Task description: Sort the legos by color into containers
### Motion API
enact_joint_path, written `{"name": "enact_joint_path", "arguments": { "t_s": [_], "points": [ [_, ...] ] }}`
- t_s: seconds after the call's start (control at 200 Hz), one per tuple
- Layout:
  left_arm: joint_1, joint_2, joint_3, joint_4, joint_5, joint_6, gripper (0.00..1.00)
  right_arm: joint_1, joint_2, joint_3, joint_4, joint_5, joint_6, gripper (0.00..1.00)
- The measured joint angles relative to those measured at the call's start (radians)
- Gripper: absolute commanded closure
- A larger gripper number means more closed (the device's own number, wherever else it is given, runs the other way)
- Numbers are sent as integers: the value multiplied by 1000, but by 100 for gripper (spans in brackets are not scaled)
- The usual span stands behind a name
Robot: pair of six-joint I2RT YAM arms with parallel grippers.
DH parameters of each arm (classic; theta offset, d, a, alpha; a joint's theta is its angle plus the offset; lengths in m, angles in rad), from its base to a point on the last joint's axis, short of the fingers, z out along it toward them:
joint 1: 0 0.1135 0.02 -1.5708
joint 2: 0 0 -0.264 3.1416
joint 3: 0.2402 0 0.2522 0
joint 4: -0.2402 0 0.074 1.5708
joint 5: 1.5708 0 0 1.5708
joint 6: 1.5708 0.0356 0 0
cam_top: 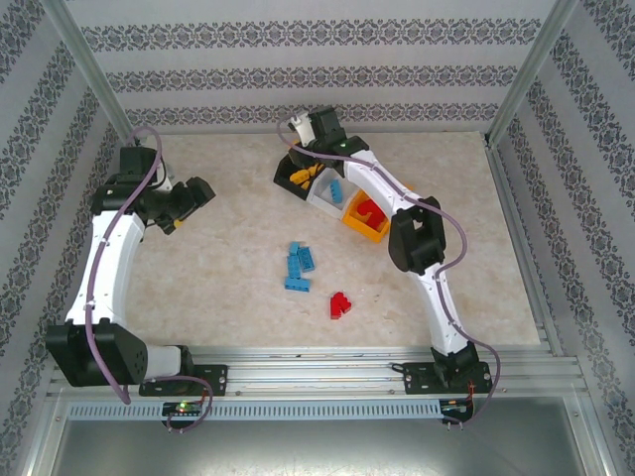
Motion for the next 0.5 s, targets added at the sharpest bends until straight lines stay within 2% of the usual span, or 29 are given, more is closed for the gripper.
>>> {"name": "enact_joint_path", "arguments": {
  "t_s": [0.145, 0.325, 0.5],
  "points": [
    [0, 35, 20, 4, 17, 10, 15, -15, 95, 103, -60, 3, 23, 72],
    [0, 108, 57, 4, 24, 13, 15, -34, 140, 160, -91, 1, 45, 52],
    [-10, 175, 97, 4, 37, 17, 15, -48, 139, 178, -85, -7, 51, 48]
  ]
}}
